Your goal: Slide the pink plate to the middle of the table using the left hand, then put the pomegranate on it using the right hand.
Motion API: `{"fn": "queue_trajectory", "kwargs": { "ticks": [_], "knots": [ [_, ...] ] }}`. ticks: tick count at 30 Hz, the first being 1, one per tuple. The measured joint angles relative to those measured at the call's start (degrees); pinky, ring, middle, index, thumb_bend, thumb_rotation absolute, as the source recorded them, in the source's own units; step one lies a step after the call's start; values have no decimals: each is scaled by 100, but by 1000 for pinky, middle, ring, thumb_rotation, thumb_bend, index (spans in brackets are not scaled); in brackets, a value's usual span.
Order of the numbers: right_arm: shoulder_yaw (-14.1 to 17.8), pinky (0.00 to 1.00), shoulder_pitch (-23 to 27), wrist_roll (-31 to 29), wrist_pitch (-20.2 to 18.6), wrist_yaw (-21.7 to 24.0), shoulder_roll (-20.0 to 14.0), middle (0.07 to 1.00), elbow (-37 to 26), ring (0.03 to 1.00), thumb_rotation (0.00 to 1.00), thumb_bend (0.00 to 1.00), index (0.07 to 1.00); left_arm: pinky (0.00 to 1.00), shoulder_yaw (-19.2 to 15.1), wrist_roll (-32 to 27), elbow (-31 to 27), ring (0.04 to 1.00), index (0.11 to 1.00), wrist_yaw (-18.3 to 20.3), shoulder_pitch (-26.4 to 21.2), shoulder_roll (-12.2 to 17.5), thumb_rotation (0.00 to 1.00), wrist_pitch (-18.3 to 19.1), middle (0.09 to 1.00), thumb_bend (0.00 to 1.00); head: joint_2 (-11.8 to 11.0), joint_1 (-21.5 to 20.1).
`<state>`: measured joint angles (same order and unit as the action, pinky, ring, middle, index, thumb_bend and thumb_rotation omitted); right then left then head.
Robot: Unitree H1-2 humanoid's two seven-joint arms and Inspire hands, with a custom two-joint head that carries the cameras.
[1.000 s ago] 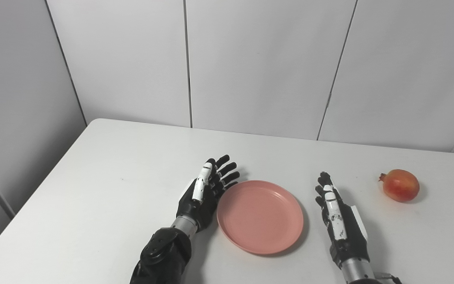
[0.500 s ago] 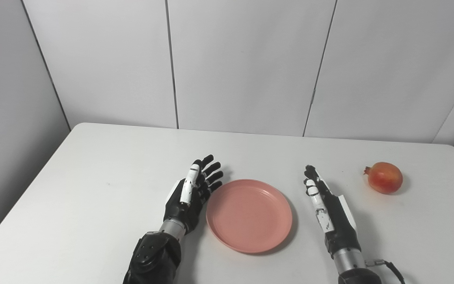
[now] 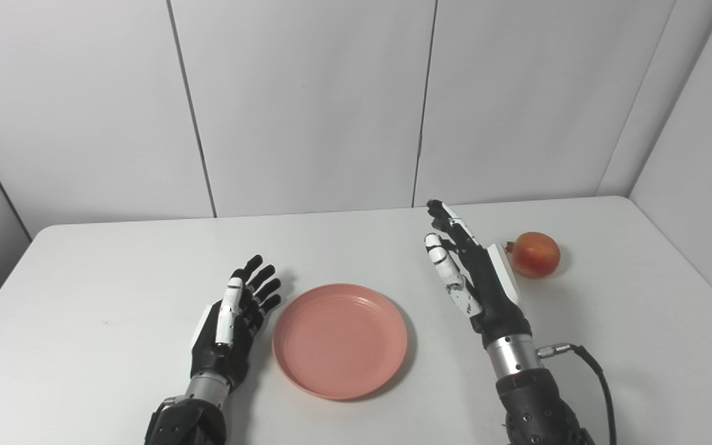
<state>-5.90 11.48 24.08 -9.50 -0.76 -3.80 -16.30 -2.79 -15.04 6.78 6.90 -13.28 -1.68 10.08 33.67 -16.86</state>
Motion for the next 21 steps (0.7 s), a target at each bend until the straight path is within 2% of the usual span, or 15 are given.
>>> {"fn": "queue_trajectory", "kwargs": {
  "ticks": [6, 11, 12, 15, 21],
  "knots": [
    [202, 783, 174, 346, -279, 82, -365, 866, -206, 842, 843, 523, 878, 908, -168, -188, 39, 903, 899, 90, 9, 7, 1000, -1, 912, 337, -62, -300],
    [310, 790, 313, 465, -355, 147, -536, 878, -239, 845, 748, 605, 887, 912, -229, -385, 173, 904, 906, 303, 3, 106, 1000, -79, 915, 348, -97, -502],
    [341, 806, 334, 474, -356, 147, -559, 882, -239, 856, 654, 678, 898, 910, -235, -409, 184, 903, 903, 318, 3, 110, 1000, -94, 913, 357, -106, -519],
    [447, 793, 350, 486, -357, 150, -635, 873, -239, 848, 514, 753, 892, 905, -255, -438, 216, 902, 902, 351, -3, 129, 1000, -160, 913, 365, -141, -616],
    [613, 780, 445, 650, -356, 149, -1011, 880, -184, 849, 464, 813, 890, 913, -282, -509, 317, 905, 901, 453, -14, 196, 1000, -238, 914, 357, -194, -852]
  ]
}}
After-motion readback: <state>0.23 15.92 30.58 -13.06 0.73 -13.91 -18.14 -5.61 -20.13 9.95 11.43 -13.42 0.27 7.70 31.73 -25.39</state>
